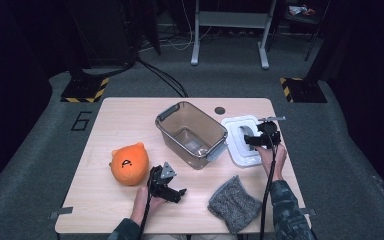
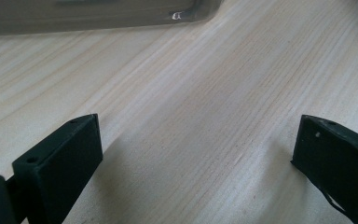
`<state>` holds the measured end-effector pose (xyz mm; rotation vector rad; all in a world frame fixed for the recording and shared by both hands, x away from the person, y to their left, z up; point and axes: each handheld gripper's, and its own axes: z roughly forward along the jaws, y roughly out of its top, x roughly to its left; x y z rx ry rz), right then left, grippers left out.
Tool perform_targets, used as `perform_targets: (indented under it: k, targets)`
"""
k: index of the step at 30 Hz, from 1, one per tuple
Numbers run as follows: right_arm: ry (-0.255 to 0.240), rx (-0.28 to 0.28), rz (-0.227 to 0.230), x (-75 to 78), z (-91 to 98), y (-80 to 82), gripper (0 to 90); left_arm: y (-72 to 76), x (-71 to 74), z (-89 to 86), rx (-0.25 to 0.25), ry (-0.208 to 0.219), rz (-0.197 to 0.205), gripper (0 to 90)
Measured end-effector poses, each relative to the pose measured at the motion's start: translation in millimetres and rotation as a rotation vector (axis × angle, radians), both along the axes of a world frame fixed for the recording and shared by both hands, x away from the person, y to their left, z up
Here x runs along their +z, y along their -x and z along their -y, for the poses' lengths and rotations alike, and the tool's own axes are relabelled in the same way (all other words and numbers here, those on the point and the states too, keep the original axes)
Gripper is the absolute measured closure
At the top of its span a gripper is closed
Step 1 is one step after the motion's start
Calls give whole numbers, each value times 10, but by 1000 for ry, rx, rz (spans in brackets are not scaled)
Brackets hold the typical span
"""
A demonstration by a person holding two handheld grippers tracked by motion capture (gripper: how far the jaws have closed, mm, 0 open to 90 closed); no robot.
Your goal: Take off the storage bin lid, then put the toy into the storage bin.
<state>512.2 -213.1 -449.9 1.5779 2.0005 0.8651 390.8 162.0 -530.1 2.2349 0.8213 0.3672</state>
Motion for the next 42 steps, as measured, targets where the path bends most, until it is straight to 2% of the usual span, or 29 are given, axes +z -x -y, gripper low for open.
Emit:
perform_targets:
  k: [8, 14, 24, 35, 40, 42]
  targets:
    - [1, 48, 39, 0, 76, 227, 130, 0, 0, 0, 0, 0, 0, 9]
    - [-8, 64, 45, -68, 117, 408, 81, 0, -2, 1, 0, 3, 2, 9]
    - [13, 69, 34, -252, 185, 649, 53, 1, -3, 2, 1, 4, 2, 9]
    - [60, 61, 25, -469, 258, 882, 43, -3, -2, 2, 3, 7, 2, 9]
    - [77, 52, 13, -592, 268, 939, 36, -3, -3, 3, 4, 7, 3, 9]
    - [77, 47, -8, -645, 258, 961, 29, -4, -1, 1, 1, 7, 0, 9]
